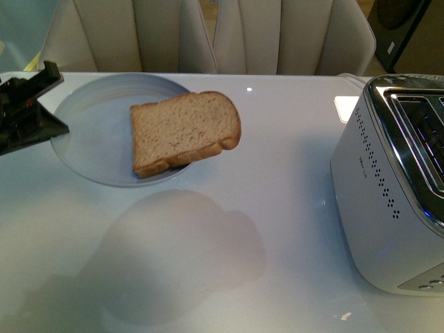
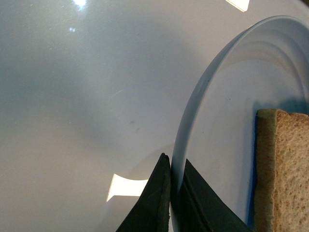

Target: Left arm holds plate, right arm toasts bread

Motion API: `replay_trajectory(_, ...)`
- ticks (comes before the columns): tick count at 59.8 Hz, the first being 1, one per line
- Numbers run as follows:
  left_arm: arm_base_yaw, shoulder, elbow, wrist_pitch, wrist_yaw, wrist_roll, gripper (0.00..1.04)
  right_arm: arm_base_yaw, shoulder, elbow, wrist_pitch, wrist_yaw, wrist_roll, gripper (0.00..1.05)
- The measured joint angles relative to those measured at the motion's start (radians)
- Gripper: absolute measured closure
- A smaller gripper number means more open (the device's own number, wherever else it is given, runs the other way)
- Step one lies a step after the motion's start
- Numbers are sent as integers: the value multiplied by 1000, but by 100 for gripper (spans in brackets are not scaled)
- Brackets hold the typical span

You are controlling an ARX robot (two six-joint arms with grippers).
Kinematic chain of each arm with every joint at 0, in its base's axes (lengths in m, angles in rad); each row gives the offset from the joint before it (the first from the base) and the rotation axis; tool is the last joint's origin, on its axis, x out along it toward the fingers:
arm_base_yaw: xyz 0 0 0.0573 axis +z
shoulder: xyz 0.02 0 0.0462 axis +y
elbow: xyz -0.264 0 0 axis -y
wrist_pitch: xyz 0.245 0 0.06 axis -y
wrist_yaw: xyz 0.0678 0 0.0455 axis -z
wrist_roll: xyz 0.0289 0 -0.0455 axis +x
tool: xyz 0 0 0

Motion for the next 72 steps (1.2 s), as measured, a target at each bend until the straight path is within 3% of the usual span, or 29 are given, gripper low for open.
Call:
replay_trajectory(23,-151,-104,141,-158,-44,-127,101,0,0,0,0,0,0,9)
replay_trajectory(44,-277,-162,193,-205,-62,-201,101,0,0,0,0,0,0,9)
replay_trajectory(72,-334,-245,153,-209,-25,-202,101,0,0,0,0,0,0,9)
